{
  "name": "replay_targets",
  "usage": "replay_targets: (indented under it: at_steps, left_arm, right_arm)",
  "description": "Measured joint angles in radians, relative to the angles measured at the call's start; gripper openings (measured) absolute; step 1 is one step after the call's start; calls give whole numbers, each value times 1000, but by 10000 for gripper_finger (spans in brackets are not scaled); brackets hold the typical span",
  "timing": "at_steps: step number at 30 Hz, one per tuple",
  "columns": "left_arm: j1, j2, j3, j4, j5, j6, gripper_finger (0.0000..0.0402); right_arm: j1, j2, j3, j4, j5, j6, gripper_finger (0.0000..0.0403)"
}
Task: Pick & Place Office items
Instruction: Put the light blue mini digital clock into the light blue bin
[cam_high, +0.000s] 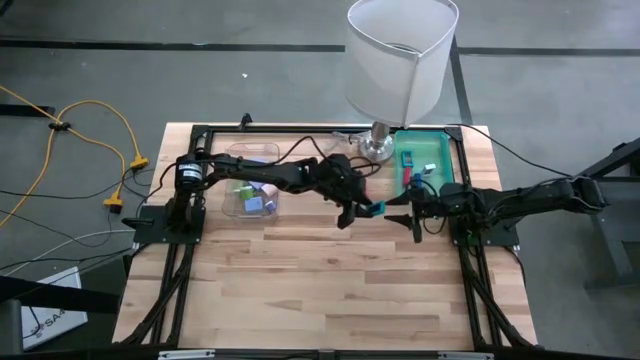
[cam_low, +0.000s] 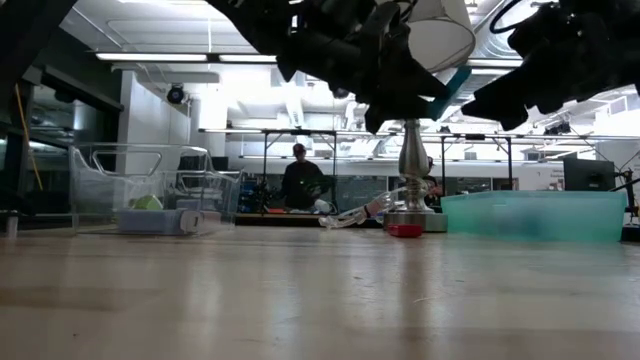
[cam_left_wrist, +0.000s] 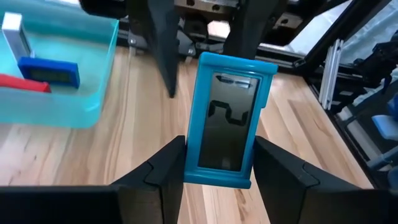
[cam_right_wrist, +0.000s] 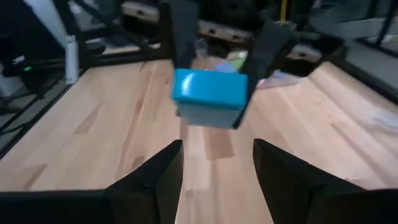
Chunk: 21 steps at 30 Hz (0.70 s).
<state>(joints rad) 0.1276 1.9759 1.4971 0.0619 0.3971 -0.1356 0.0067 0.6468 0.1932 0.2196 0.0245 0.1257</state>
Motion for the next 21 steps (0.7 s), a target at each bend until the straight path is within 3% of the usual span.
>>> replay_targets:
  at_steps: [5, 21]
  left_arm:
    - [-1, 0, 0, 30, 0, 8, 161]
    - [-1, 0, 0, 72, -55, 34, 163]
  right_arm:
    - [0, 0, 0, 22, 63, -10, 181]
    - [0, 0, 0, 111, 58, -52, 181]
